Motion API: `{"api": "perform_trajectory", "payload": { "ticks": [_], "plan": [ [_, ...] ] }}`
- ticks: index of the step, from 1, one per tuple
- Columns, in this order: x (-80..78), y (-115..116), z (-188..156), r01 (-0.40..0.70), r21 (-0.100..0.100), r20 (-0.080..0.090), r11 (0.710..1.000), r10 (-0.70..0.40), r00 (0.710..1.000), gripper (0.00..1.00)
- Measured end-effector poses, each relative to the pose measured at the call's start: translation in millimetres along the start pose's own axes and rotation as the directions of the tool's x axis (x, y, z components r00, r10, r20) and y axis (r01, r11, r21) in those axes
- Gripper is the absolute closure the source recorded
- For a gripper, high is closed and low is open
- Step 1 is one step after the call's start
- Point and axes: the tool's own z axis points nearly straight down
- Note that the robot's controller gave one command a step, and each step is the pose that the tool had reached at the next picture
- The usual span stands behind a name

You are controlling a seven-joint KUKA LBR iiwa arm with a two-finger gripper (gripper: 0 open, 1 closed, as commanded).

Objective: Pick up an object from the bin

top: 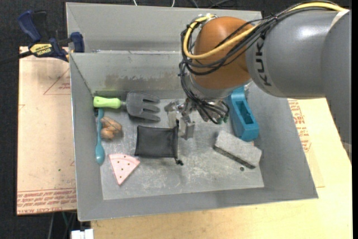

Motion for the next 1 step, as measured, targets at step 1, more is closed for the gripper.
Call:
{"api": "perform_trajectory", "payload": {
  "ticks": [1],
  "plan": [
    [-6.4,-20.3,-77.2,-0.026,0.001,-0.002,1.000,0.026,1.000,1.00]
  ]
}}
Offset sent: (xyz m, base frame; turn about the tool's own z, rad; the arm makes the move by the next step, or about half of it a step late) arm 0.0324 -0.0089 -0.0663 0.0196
